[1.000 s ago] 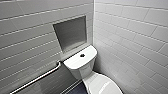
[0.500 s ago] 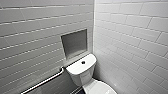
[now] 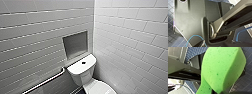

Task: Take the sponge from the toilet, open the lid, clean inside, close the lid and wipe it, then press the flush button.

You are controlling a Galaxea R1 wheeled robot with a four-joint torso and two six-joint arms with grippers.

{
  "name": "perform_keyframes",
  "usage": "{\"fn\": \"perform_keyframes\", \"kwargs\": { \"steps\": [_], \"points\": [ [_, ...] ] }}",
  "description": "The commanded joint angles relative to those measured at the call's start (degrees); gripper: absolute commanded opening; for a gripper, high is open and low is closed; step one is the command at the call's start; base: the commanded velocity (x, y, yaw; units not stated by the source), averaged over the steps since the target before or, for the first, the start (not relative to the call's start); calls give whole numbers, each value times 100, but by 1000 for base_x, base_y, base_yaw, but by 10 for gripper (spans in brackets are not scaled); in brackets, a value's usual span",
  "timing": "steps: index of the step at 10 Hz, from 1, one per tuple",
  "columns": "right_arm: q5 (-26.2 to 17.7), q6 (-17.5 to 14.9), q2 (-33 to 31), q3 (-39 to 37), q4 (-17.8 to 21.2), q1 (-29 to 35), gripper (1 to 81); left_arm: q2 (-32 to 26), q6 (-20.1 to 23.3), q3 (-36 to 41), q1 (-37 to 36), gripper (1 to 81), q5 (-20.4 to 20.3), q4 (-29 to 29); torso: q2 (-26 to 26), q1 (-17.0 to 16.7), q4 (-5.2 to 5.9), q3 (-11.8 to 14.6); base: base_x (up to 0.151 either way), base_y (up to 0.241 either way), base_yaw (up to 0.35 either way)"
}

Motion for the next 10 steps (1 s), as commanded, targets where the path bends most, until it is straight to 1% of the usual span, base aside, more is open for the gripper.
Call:
{"fn": "perform_keyframes", "kwargs": {
  "steps": [1,3,5,7,9,10],
  "points": [
    [-299,17,40,-149,-128,4,10,144,40,-263,-73,811,236,52,568,-367,0,0,0,0,0],
    [-299,0,154,-209,-137,12,10,442,49,-744,-73,811,420,52,980,-633,0,2,0,0,0],
    [-299,0,303,-430,-137,3,10,627,49,-1063,-73,811,438,25,1412,-914,0,2,0,0,0],
    [-299,0,470,-693,-137,3,10,654,40,-1063,-73,811,430,16,1793,-1156,0,576,0,0,0],
    [-299,0,488,-693,-137,29,10,628,40,-1063,-73,811,439,16,2103,-1355,0,790,0,0,0],
    [-299,0,505,-693,-145,30,10,619,40,-1063,-73,811,439,16,2291,-1477,0,979,0,0,0]
  ]
}}
